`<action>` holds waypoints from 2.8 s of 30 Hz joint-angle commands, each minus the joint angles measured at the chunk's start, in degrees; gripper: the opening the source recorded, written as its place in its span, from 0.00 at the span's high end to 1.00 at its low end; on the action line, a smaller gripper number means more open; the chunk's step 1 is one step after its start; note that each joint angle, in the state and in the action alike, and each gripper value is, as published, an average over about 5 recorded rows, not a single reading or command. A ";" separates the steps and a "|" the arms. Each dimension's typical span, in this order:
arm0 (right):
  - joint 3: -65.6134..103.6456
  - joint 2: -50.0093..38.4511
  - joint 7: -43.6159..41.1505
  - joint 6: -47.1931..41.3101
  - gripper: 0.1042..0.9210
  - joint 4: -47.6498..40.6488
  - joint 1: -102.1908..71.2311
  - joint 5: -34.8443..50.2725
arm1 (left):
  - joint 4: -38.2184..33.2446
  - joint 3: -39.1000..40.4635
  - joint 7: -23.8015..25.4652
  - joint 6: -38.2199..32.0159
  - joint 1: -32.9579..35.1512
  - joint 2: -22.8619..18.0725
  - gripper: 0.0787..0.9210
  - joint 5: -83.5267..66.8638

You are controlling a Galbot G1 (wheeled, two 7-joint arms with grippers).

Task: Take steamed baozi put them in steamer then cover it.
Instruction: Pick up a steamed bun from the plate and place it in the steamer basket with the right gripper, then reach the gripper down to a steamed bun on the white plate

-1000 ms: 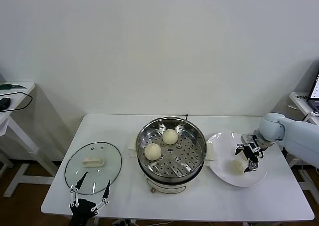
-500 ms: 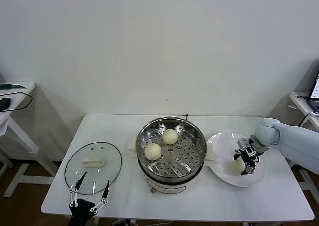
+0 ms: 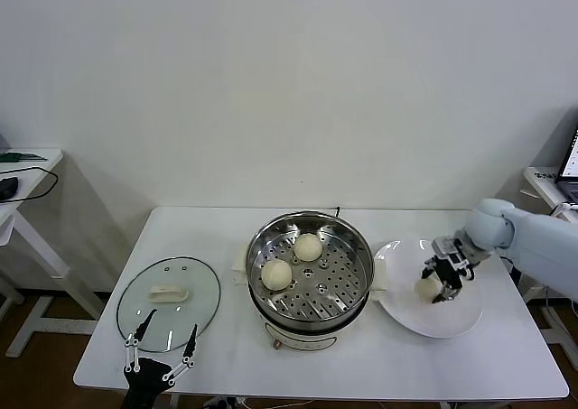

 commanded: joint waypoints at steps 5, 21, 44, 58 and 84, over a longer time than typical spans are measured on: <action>-5.42 10.35 -3.33 17.49 0.36 9.42 23.67 3.17 | -0.15 0.31 -0.01 -0.02 0.03 0.04 0.12 -0.01; -6.84 24.32 -2.59 27.63 0.37 21.72 20.78 -8.68 | -0.24 0.00 -0.29 -0.36 0.06 0.00 0.12 -0.11; -6.70 25.60 -2.30 34.93 0.34 21.97 12.30 -19.76 | 0.25 -0.02 -0.50 -0.48 -0.40 0.12 0.12 -0.32; -7.05 26.70 -3.37 35.59 0.31 21.40 10.16 -21.25 | 0.91 0.10 -0.68 -0.70 -1.09 -0.05 0.12 -0.51; 6.84 6.51 -7.15 7.29 0.12 1.80 13.59 10.82 | 1.11 1.02 -0.69 -0.58 -1.61 0.08 0.12 -0.28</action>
